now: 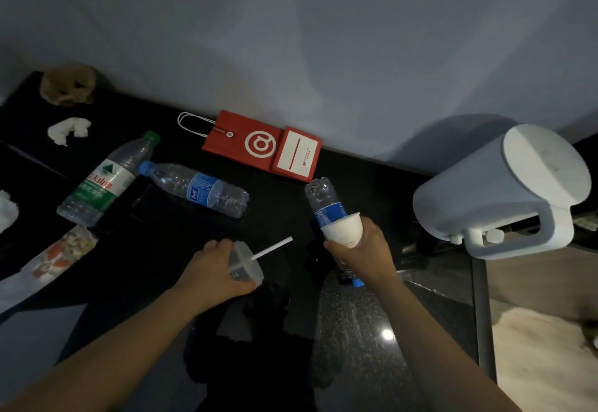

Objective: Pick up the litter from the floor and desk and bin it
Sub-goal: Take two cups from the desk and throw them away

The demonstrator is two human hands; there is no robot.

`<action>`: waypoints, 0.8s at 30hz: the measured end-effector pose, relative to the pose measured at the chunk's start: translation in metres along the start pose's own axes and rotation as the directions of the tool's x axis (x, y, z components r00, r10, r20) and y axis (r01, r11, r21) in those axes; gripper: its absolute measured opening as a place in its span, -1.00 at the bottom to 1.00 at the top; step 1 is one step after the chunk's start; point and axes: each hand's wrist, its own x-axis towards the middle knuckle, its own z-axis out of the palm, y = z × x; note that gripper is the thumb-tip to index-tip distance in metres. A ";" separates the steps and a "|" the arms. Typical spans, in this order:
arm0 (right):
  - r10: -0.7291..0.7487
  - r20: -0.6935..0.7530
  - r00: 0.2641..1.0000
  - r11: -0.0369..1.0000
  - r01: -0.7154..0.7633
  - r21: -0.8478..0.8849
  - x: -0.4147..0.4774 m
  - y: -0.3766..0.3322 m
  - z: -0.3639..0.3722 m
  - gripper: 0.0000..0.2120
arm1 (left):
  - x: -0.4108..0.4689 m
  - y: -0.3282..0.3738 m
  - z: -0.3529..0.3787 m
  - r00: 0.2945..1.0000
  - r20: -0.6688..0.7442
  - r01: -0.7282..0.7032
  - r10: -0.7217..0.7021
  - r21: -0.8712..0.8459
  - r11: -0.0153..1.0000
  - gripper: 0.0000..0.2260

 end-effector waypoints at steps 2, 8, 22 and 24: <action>-0.024 -0.005 1.000 1.000 0.024 -0.018 -0.004 0.001 -0.003 -0.32 | 0.000 0.001 -0.002 1.000 0.007 0.014 -0.015 0.036 0.999 -0.23; -0.041 -0.022 0.999 0.999 0.041 -0.001 -0.020 0.000 -0.013 -0.31 | -0.008 0.009 -0.004 0.998 -0.022 0.058 -0.060 -0.070 0.996 -0.23; 0.062 -0.256 0.965 0.964 0.009 0.264 -0.106 -0.036 -0.028 -0.39 | -0.022 0.047 -0.042 0.991 -0.033 -0.133 0.132 -0.408 0.903 -0.33; 0.101 -0.315 0.944 0.957 -0.006 0.289 -0.126 -0.041 -0.026 -0.40 | -0.024 0.054 -0.048 0.986 -0.014 -0.159 0.167 -0.398 0.904 -0.29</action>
